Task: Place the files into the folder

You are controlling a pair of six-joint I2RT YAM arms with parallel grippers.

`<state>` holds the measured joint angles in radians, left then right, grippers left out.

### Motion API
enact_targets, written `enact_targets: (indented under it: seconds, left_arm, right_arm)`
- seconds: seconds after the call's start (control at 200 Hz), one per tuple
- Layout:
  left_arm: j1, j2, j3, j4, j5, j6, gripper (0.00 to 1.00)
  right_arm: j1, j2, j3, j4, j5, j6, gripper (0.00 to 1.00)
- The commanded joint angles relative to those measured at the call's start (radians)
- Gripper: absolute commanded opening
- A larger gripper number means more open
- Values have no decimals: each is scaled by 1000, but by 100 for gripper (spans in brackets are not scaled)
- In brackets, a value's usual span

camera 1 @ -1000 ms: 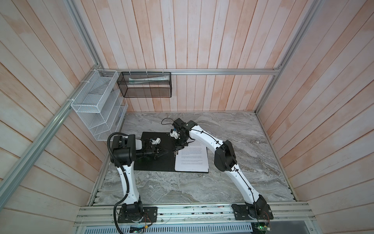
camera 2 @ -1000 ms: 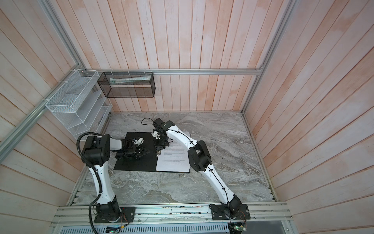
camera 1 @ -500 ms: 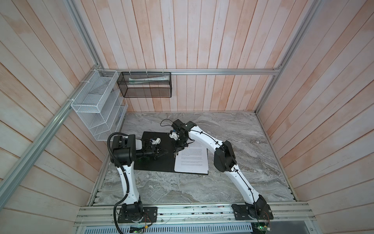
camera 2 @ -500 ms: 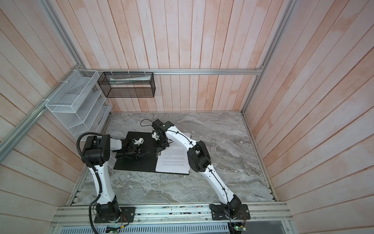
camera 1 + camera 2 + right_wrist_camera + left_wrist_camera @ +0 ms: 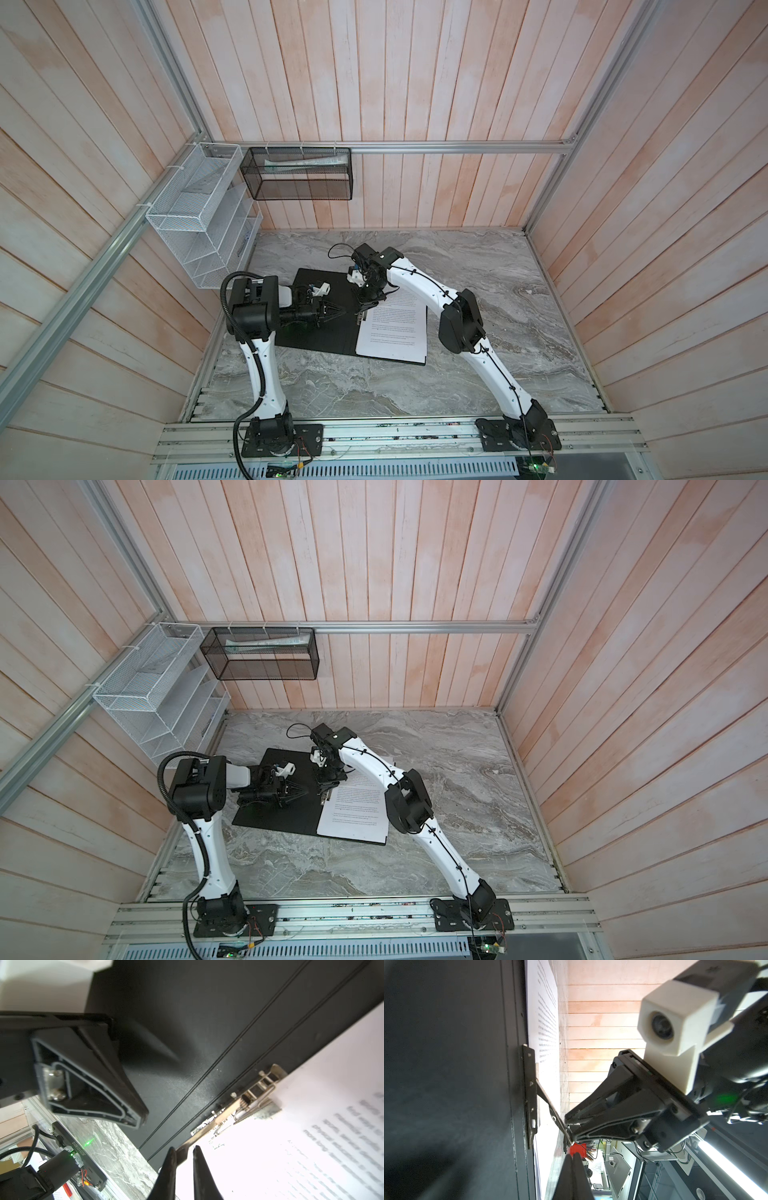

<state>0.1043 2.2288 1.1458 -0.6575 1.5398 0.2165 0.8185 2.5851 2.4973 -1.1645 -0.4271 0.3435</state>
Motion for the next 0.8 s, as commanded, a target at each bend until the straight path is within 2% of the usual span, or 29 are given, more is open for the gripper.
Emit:
enact_targets:
  seconds: [0.0, 0.515, 0.795]
  left_arm:
    - [-3, 58, -37, 32, -162, -22, 0]
    - [-3, 56, -40, 39, -164, -26, 0]
    - [-15, 15, -75, 120, -211, -97, 0]
  right_arm:
    - [3, 24, 5, -84, -13, -8, 16]
    - [2, 9, -11, -66, -76, -7, 17]
    - [16, 9, -61, -74, -92, -50, 16]
